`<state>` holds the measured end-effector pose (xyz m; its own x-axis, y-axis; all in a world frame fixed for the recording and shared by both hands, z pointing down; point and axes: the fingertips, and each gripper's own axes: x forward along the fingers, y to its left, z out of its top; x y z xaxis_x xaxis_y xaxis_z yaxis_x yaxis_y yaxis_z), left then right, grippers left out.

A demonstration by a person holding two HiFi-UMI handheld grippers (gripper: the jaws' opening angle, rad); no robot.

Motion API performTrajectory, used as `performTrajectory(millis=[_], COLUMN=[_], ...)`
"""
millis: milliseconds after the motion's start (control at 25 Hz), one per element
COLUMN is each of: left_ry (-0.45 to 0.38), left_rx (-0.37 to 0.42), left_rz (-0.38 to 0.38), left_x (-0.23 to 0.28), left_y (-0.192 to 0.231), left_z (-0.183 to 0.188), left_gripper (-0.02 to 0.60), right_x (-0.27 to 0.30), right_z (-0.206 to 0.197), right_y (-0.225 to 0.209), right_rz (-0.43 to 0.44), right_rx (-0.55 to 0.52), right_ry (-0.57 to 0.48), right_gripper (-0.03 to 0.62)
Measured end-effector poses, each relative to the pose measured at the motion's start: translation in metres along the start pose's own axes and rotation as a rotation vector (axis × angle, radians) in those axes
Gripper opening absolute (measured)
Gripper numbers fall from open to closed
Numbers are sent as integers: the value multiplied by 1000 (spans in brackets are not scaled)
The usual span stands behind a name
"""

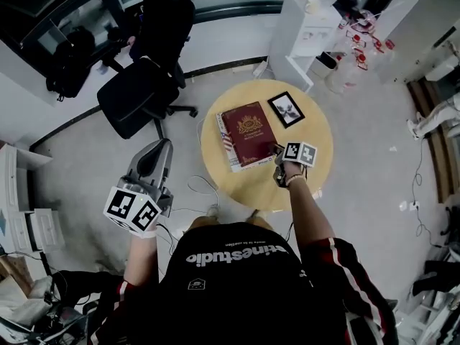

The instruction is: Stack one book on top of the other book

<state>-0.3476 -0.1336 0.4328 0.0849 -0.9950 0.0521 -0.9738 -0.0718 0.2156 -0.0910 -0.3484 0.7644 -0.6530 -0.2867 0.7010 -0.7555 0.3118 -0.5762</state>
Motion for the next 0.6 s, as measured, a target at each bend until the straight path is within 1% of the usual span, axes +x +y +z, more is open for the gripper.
performTrajectory(millis=[160, 320, 440, 600], left_ry=[6, 7, 9, 14], left_rx=[0, 9, 9, 0], left_rz=[-16, -39, -50, -55], left_x=[-1, -3, -4, -5], left_y=[3, 7, 12, 18], left_z=[2, 4, 5, 7], left_gripper=[15, 15, 15, 15], right_x=[-1, 0, -2, -10], right_z=[-5, -10, -10, -6], right_y=[8, 14, 13, 10], right_rz=[-5, -7, -12, -45], right_rx=[-28, -14, -4, -33], right_ry=[7, 2, -20, -55], right_gripper=[192, 187, 189, 190])
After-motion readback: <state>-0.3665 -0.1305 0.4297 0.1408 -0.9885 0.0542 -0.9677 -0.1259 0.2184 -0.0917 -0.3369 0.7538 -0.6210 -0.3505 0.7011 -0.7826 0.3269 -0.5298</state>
